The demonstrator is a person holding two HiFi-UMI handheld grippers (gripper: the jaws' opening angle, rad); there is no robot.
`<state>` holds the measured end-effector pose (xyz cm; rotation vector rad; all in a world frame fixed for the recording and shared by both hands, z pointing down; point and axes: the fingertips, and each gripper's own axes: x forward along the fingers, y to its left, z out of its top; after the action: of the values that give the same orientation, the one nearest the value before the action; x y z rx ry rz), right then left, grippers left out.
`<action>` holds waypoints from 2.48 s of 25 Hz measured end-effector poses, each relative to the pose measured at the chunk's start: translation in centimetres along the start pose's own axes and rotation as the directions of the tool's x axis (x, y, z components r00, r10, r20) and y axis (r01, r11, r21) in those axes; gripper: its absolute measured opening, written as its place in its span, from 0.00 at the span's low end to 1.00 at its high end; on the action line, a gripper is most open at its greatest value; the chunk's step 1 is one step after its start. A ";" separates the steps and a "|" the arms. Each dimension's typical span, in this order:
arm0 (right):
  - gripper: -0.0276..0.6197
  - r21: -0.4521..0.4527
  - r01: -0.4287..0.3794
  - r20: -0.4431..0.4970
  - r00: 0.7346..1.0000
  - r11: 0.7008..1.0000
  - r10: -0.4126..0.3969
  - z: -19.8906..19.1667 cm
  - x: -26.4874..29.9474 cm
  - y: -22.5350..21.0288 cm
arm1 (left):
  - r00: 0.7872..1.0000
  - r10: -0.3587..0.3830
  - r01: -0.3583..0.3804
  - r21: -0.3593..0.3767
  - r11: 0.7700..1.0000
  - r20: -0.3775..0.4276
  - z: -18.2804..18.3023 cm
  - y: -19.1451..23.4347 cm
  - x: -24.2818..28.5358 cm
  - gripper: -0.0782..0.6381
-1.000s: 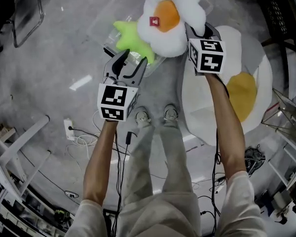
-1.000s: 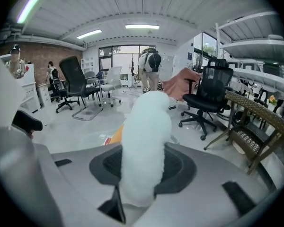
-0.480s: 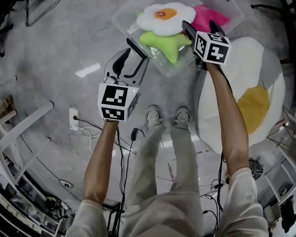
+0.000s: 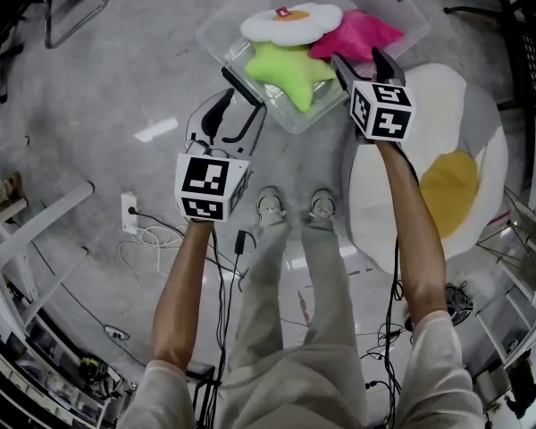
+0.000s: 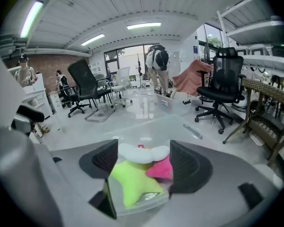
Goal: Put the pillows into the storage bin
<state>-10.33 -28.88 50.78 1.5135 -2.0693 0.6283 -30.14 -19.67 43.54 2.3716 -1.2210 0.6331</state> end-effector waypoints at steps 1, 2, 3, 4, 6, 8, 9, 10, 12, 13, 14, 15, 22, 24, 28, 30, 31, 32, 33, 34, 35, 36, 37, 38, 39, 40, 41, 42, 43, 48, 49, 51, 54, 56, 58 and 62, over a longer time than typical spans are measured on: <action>0.55 -0.014 0.003 0.007 1.000 1.000 -0.002 0.3 -0.9 -0.1 | 1.000 0.004 -0.004 -0.002 1.000 0.006 0.5 -0.3 -0.4 0.42; 0.53 -0.024 0.005 0.013 1.000 1.000 -0.004 0.5 -1.9 -0.2 | 1.000 0.007 -0.007 -0.003 1.000 0.012 1.0 -0.6 -0.8 0.42; 0.52 -0.031 0.005 0.018 1.000 0.999 -0.005 0.6 -2.9 -0.3 | 1.000 0.011 -0.011 -0.004 1.000 0.016 1.4 -1.0 -1.2 0.42; 0.50 -0.037 0.005 0.019 1.000 0.999 -0.004 0.7 -3.9 -0.4 | 1.000 0.015 -0.014 -0.005 1.000 0.017 1.7 -1.5 -1.7 0.42; 0.43 -0.046 0.002 0.021 1.000 0.999 -0.001 0.6 -6.1 -0.5 | 1.000 0.023 -0.023 -0.006 1.000 0.015 2.2 -2.5 -2.8 0.41; 0.36 -0.052 -0.003 0.029 1.000 0.999 0.005 0.6 -8.3 -0.7 | 0.999 0.035 -0.035 -0.001 0.999 0.015 2.6 -3.4 -3.9 0.40; 0.34 -0.053 -0.008 0.034 0.999 0.999 0.010 0.7 -9.4 -0.7 | 0.999 0.041 -0.041 0.003 0.999 0.015 2.9 -3.8 -4.4 0.40; 0.32 -0.053 -0.014 0.040 0.999 0.998 0.017 0.8 -10.6 -0.7 | 0.999 0.048 -0.048 0.007 0.999 0.015 3.1 -4.2 -5.0 0.39; 0.29 -0.054 -0.028 0.045 0.999 0.998 0.030 1.0 -12.8 -0.5 | 0.998 0.060 -0.060 0.008 0.998 0.010 3.4 -4.8 -6.3 0.38; 0.28 -0.055 -0.032 0.045 0.998 0.998 0.034 0.9 -13.9 -0.5 | 0.998 0.066 -0.066 0.007 0.998 0.007 3.5 -5.1 -6.9 0.37; 0.27 -0.059 -0.033 0.044 0.998 0.998 0.036 0.9 -15.0 -0.5 | 0.997 0.072 -0.072 0.006 0.997 0.004 3.7 -5.4 -7.5 0.36; 0.25 -0.063 -0.032 0.042 0.998 0.997 0.035 0.9 -16.1 -0.6 | 0.997 0.077 -0.077 0.005 0.997 0.003 3.9 -5.8 -8.1 0.35; 0.13 -0.076 -0.017 0.048 0.999 0.997 0.020 1.1 -24.4 -1.8 | 0.997 0.080 -0.080 0.009 0.997 0.021 6.9 -9.2 -11.9 0.24; 0.09 -0.062 -0.012 0.058 0.998 0.998 0.015 1.7 -27.1 -2.1 | 0.998 0.068 -0.069 0.033 0.997 0.017 7.9 -10.7 -13.2 0.20; 0.04 -0.029 0.001 0.078 0.997 1.000 0.001 3.2 -32.9 -2.7 | 0.999 0.032 -0.032 0.027 0.999 0.006 9.6 -13.7 -16.0 0.15; 0.04 -0.013 0.004 0.086 0.996 1.000 -0.003 4.0 -35.4 -3.4 | 1.000 0.023 -0.023 0.031 0.999 0.002 10.7 -14.6 -17.3 0.14; 0.04 0.000 0.008 0.091 0.996 1.000 -0.008 4.4 -36.6 -3.8 | 1.000 0.020 -0.021 0.033 0.999 0.003 11.3 -15.0 -17.9 0.13; 0.04 0.014 0.011 0.095 0.995 1.000 -0.012 4.7 -37.8 -4.3 | 1.000 0.018 -0.018 0.033 0.999 0.005 11.8 -15.5 -18.5 0.13; 0.04 0.026 0.012 0.098 0.995 1.000 -0.015 4.9 -39.0 -4.6 | 1.000 0.016 -0.016 0.031 0.999 0.006 12.3 -15.9 -19.2 0.13; 0.04 0.031 0.013 0.099 0.995 0.999 -0.016 5.2 -40.1 -4.9 | 1.000 0.016 -0.016 0.027 0.999 0.007 12.8 -16.3 -19.9 0.13; 0.04 0.029 0.016 0.098 0.995 0.999 -0.019 5.6 -41.0 -5.1 | 1.000 0.018 -0.018 0.021 1.000 0.009 13.2 -16.6 -20.5 0.13; 0.04 0.025 0.019 0.098 0.995 1.000 -0.022 6.0 -41.8 -5.3 | 1.000 0.020 -0.020 0.011 1.000 0.012 13.7 -16.8 -21.1 0.13; 0.04 0.022 0.023 0.099 0.995 0.999 -0.025 6.5 -42.6 -5.5 | 1.000 0.022 -0.022 0.000 1.000 0.018 14.4 -16.9 -21.6 0.13; 0.04 0.020 0.028 0.103 0.994 0.999 -0.030 7.2 -43.3 -5.6 | 0.999 0.025 -0.025 -0.010 1.000 0.025 15.1 -17.1 -22.1 0.13; 0.04 0.018 0.032 0.109 0.993 0.999 -0.034 7.9 -44.0 -5.7 | 0.999 0.028 -0.027 -0.018 0.999 0.033 15.9 -17.2 -22.7 0.13; 0.04 0.015 0.035 0.116 0.993 0.999 -0.036 8.6 -44.7 -5.7 | 0.999 0.031 -0.030 -0.023 0.999 0.042 16.8 -17.4 -23.3 0.13; 0.04 0.012 0.036 0.127 0.991 0.999 -0.037 9.6 -45.3 -5.7 | 0.998 0.035 -0.034 -0.024 0.999 0.053 17.8 -17.5 -23.7 0.13; 0.04 0.010 0.037 0.142 0.989 0.999 -0.038 10.6 -45.8 -5.7 | 0.997 0.038 -0.037 -0.022 0.999 0.067 18.8 -17.5 -24.1 0.13; 0.04 0.011 0.036 0.158 0.987 0.999 -0.037 11.7 -46.2 -5.6 | 0.996 0.041 -0.039 -0.021 0.999 0.082 20.0 -17.5 -24.4 0.13; 0.04 0.022 0.029 0.200 0.979 0.999 -0.033 15.4 -49.1 -4.4 | 0.990 0.065 -0.061 -0.036 0.998 0.123 24.0 -17.8 -27.7 0.13; 0.04 0.024 0.029 0.210 0.977 0.999 -0.034 16.2 -49.5 -4.3 | 0.988 0.071 -0.067 -0.034 0.997 0.134 24.8 -17.7 -28.1 0.13; 0.04 0.028 0.035 0.227 0.973 0.999 -0.040 17.5 -50.5 -4.2 | 0.985 0.078 -0.075 -0.028 0.997 0.154 26.3 -17.5 -29.1 0.13; 0.04 0.034 0.043 0.242 0.969 0.999 -0.050 18.8 -52.1 -3.9 | 0.981 0.092 -0.090 -0.020 0.996 0.173 28.2 -17.2 -30.7 0.13; 0.04 0.041 0.042 0.256 0.965 0.998 -0.051 19.6 -52.8 -3.7 | 0.977 0.104 -0.103 -0.016 0.995 0.184 29.2 -17.0 -31.6 0.13; 0.04 0.041 0.044 0.270 0.961 0.998 -0.053 20.4 -53.5 -3.7 | 0.975 0.108 -0.108 -0.012 0.994 0.196 30.1 -17.0 -32.3 0.13; 0.04 0.029 0.052 0.294 0.954 0.998 -0.059 21.8 -54.9 -3.9 | 0.971 0.102 -0.102 -0.015 0.995 0.216 31.3 -17.7 -32.8 0.13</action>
<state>5.06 -3.60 -0.49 1.7618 -2.2320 0.4241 -25.81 -5.49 -2.79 2.4375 -1.4420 0.4090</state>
